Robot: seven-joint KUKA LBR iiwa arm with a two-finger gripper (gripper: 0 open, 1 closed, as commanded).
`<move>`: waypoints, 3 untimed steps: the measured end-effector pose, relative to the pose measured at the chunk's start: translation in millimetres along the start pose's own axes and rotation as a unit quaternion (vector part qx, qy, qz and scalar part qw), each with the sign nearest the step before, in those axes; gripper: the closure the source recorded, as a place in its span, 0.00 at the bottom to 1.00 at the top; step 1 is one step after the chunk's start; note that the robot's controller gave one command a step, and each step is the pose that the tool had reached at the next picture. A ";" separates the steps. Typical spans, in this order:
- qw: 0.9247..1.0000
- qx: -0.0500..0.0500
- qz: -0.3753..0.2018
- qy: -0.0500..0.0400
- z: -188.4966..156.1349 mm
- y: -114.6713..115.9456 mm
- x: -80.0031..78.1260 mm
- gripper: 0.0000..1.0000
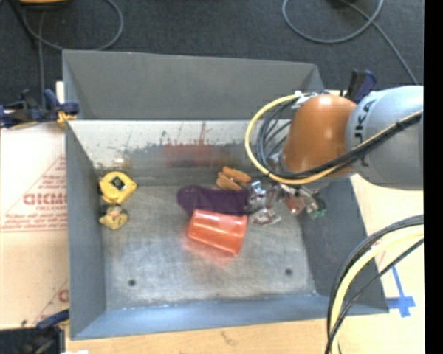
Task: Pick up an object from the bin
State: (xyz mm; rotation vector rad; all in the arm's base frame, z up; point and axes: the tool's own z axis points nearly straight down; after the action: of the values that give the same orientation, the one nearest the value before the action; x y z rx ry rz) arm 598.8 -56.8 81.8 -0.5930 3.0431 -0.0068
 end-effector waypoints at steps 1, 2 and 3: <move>0.999 -0.007 -0.025 0.020 -28.8 -3.5 4.5 1.00; 1.000 -0.007 -0.009 0.019 -87.8 -10.2 5.5 1.00; 1.000 -0.005 -0.003 0.018 -109.0 -13.6 4.9 1.00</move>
Offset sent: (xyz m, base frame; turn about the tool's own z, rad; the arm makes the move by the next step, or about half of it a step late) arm -0.0082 -0.0162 0.1037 -0.0042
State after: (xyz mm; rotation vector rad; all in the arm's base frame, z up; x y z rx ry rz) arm 594.8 -71.7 190.6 -0.6086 3.0787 -0.0018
